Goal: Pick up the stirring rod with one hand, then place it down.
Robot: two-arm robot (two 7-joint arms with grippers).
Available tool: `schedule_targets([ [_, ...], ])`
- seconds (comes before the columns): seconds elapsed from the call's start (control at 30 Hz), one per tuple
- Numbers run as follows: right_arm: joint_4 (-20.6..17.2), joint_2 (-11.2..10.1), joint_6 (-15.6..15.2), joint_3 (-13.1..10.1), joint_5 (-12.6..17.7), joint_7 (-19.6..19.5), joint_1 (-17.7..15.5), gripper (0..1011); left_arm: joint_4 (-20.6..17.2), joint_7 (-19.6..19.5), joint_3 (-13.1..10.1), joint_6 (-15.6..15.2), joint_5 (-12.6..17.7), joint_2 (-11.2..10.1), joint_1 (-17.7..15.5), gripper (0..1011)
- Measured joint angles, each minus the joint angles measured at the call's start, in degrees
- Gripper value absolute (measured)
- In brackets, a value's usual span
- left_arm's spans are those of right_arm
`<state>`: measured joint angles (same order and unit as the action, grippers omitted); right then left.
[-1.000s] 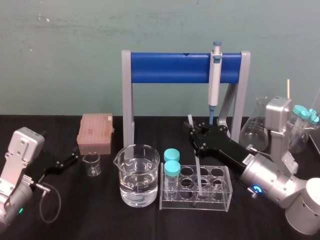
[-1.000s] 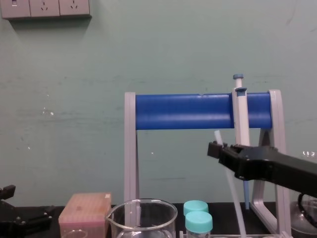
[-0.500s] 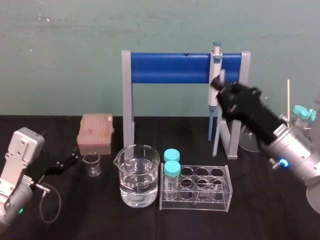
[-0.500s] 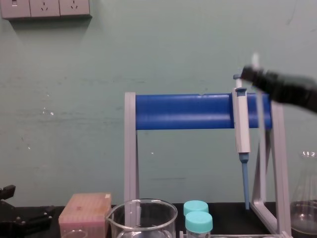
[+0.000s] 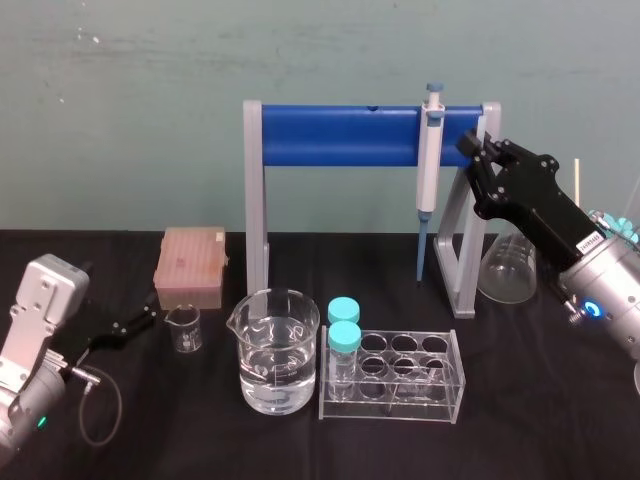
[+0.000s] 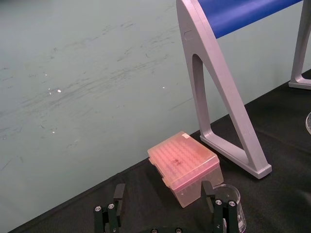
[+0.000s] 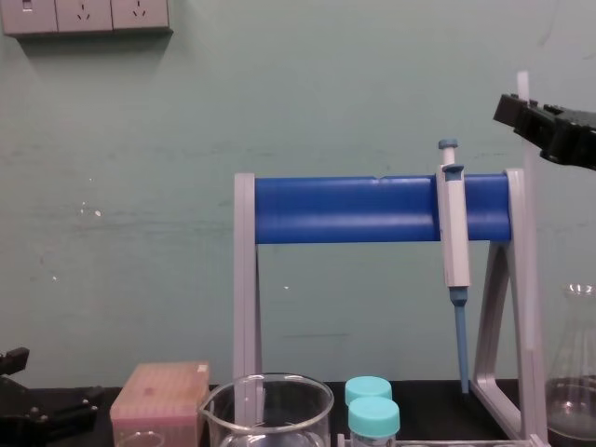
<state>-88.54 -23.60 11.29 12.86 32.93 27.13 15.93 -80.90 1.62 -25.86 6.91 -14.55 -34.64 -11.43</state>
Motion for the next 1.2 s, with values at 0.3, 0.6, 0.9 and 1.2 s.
schedule_targets([
  [0.3,0.0,-0.5,-0.9,-0.4,-0.2,0.5,-0.4,72,0.0,0.0,0.0,0.0,0.0,0.0,0.0,1000],
  [0.6,0.2,-0.8,-1.3,-0.2,-0.2,1.3,-0.4,71,0.0,0.0,0.0,0.0,0.0,0.0,0.0,1000],
  [0.9,0.2,-1.1,-1.5,0.0,0.0,1.7,-0.4,71,0.0,0.0,0.0,0.0,0.0,0.0,0.0,1000],
  [1.2,0.4,-1.2,-1.6,0.1,0.3,1.8,-0.5,72,0.0,0.0,0.0,0.0,0.0,0.0,0.0,1000],
])
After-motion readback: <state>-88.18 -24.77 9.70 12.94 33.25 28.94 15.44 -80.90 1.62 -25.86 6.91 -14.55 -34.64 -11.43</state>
